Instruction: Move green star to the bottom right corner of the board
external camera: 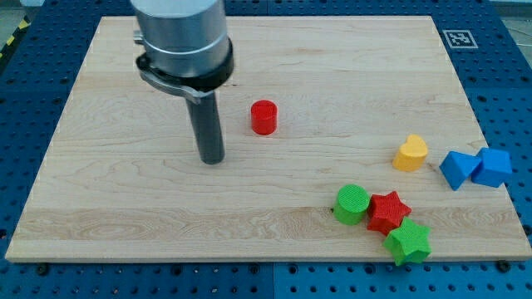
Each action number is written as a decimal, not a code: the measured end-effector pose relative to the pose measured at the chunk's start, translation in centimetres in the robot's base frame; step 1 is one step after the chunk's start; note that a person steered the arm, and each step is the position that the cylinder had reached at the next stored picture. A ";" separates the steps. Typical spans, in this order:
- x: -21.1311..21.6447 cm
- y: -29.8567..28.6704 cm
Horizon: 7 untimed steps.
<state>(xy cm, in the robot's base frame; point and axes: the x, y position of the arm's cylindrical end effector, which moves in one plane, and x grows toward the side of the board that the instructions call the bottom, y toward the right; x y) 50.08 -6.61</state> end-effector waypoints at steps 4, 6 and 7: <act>2.1 3.7; 8.9 5.0; 10.2 5.5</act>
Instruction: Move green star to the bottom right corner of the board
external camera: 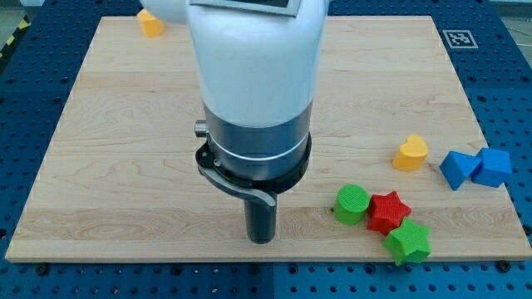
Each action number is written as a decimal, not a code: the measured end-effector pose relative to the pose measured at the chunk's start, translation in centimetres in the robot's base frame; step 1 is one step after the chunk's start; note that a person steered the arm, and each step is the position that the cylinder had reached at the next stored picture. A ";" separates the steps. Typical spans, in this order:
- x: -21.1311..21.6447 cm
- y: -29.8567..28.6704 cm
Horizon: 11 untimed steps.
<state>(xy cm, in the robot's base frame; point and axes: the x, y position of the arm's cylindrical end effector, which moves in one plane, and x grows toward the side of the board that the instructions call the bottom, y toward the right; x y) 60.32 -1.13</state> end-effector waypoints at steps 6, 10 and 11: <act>1.6 11.3; 1.5 20.1; 1.5 20.5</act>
